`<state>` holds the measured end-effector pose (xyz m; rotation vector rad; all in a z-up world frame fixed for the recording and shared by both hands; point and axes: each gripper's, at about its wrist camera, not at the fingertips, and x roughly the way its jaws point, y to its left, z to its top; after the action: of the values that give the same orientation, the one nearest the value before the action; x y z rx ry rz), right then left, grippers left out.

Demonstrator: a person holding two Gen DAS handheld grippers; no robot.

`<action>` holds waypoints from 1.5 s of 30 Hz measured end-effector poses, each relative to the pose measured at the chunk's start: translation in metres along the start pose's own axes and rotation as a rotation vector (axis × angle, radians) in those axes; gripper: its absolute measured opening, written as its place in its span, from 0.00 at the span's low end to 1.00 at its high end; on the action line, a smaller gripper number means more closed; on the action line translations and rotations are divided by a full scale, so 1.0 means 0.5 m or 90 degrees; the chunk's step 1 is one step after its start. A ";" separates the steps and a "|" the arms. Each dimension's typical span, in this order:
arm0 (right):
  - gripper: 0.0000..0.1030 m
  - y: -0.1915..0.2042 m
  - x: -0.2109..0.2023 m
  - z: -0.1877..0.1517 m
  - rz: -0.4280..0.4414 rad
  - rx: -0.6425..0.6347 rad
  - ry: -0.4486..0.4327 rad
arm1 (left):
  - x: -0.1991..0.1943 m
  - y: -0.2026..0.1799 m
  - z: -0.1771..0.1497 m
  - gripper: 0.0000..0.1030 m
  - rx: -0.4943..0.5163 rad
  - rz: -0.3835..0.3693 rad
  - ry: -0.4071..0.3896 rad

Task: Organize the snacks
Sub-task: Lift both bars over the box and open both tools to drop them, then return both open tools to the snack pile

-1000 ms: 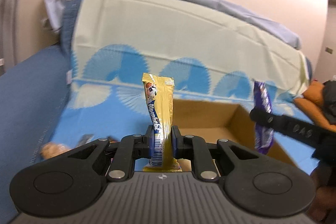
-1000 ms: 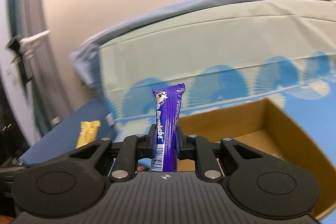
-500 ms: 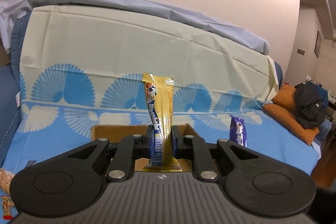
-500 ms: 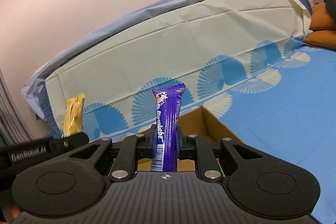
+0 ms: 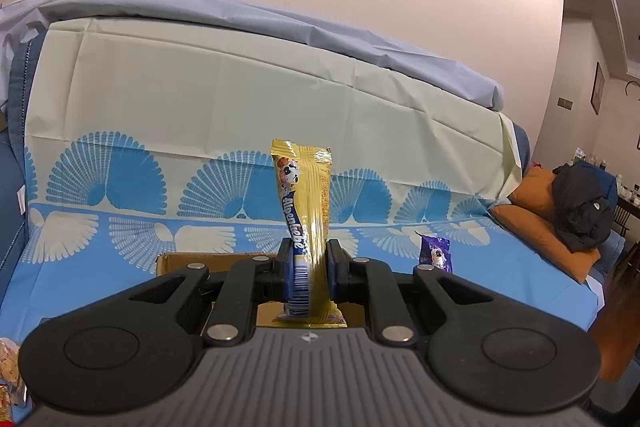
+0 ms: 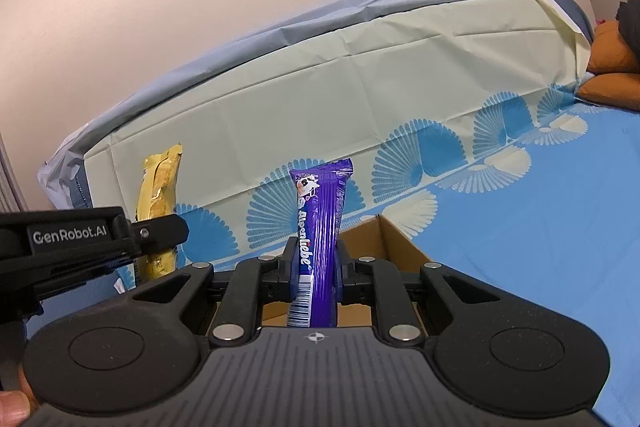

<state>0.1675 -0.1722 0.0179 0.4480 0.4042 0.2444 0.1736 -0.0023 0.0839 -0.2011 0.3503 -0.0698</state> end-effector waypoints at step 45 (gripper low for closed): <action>0.45 0.361 -0.015 -0.247 0.241 -0.254 0.156 | -0.272 0.525 -0.319 0.17 -0.115 0.215 0.066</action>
<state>0.0825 0.0288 0.0025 0.0971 0.4946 0.7385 -0.0006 0.2390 -0.0720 -0.3143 0.4902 0.2871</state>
